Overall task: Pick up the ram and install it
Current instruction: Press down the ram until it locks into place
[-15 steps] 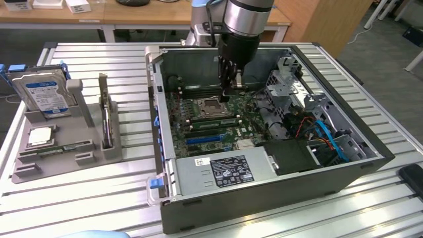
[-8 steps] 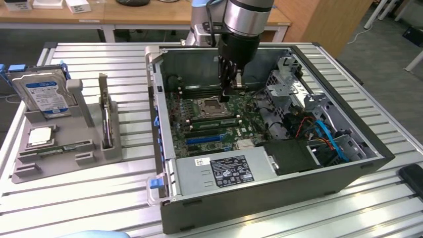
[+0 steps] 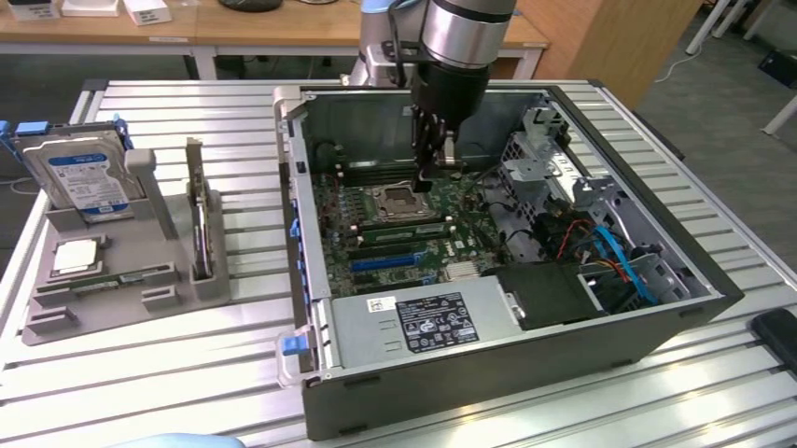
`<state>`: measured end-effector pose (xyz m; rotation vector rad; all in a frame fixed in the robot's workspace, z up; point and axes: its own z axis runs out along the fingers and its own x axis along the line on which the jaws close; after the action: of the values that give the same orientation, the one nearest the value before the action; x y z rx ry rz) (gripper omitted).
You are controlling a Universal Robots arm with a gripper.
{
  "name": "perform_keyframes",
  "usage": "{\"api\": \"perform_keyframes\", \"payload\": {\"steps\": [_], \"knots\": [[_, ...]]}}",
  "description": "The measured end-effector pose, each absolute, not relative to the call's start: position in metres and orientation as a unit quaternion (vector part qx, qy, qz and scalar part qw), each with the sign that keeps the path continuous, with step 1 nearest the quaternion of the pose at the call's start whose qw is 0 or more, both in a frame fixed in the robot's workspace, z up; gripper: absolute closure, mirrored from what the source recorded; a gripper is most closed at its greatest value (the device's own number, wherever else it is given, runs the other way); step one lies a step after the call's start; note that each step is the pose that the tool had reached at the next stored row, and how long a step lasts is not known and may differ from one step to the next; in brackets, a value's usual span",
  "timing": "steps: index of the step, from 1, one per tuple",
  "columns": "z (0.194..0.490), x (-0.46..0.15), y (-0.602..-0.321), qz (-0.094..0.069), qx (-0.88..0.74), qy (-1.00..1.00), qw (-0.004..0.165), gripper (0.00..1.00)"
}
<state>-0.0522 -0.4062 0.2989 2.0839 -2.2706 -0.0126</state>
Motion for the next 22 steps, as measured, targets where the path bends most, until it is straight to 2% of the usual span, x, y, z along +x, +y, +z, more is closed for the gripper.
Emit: {"api": "perform_keyframes", "payload": {"steps": [22], "knots": [[0.2989,-0.0522,-0.4063,-0.009,0.533,-0.846,0.029,0.90]]}}
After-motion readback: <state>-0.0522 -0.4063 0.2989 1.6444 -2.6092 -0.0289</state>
